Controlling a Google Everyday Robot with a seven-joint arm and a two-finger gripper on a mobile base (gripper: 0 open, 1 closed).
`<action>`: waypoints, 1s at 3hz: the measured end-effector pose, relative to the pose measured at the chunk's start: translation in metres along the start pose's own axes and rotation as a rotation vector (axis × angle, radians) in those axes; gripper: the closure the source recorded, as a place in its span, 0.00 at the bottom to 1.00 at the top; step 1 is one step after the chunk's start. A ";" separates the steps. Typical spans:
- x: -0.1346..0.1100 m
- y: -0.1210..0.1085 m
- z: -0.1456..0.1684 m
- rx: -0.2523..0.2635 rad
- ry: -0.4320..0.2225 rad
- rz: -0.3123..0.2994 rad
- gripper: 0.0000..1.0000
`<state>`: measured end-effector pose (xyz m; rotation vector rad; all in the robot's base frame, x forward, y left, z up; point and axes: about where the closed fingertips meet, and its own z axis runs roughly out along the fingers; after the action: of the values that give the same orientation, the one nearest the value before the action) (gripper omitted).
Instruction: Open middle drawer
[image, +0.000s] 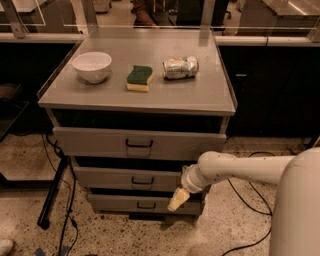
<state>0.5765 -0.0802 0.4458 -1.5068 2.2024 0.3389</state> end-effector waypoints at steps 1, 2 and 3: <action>-0.001 -0.002 0.013 -0.017 0.004 -0.003 0.00; 0.002 0.001 0.027 -0.048 0.016 -0.015 0.00; 0.015 0.021 0.017 -0.098 0.043 -0.046 0.00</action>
Offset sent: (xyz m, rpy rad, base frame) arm 0.0043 0.0136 -0.0434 -0.0119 0.0730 0.0711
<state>0.5560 -0.0775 0.4229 -1.6279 2.2097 0.4085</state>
